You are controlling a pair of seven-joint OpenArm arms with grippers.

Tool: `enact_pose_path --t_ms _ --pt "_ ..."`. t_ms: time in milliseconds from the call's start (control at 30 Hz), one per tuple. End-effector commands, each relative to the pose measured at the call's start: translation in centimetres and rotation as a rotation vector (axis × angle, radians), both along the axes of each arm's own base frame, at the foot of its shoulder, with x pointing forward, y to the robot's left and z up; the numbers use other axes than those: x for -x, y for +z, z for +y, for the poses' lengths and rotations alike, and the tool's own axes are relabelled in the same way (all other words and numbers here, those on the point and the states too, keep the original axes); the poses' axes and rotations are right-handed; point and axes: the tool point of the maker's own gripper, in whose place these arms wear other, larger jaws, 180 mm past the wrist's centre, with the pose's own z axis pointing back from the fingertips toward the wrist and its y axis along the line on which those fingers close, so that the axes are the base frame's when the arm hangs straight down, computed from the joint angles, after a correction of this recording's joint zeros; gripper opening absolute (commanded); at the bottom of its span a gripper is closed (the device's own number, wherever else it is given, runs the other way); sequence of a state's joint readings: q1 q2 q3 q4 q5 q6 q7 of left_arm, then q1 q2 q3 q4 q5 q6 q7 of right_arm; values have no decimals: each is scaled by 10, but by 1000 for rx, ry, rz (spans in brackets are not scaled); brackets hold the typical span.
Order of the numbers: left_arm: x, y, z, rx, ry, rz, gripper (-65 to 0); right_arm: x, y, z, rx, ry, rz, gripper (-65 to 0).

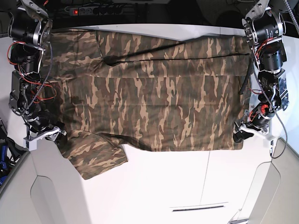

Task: Fold the T-shirt properly
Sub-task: 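Grasp the hem with both grippers and fold it over toward the collar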

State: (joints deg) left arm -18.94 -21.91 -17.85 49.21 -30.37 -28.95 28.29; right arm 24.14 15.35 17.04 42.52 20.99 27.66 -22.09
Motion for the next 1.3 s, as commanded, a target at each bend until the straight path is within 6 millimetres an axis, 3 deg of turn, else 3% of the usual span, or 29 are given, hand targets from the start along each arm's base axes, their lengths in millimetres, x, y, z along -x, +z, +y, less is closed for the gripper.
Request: enact_pose_path --t_ms 0,100,233,267,433,567,833,1033,1267 --pt "-7 10 5 -14 -4 -11 -369 4 -5 1 19 23 50 -328" --pt "-7 11 5 -15 -3 -12 -465 2 -2 1 22 24 41 -436" --pt "-8 12 4 -14 -9 -17 -606 -7 9 -3 26 -2 -31 -637" --pt "-8 13 4 -15 -13 -19 -649 -9 11 -4 26 -8 -46 -650" --pt "-19 26 0 -15 -45 -52 -650 -12 15 -3 26 2 -54 -650" --pt "-26 38 -5 -13 -95 -80 -650 -12 22 11 9 87 -86 -650" --pt "-24 65 -10 30 -199 -121 -650 -10 34 18 14 147 -40 -650" --pt "-15 88 -10 38 -257 -116 -650 -10 61 22 27 194 -65 -650" --pt "9 99 -11 -62 -327 -110 -650 15 85 7 96 235 -103 -650"
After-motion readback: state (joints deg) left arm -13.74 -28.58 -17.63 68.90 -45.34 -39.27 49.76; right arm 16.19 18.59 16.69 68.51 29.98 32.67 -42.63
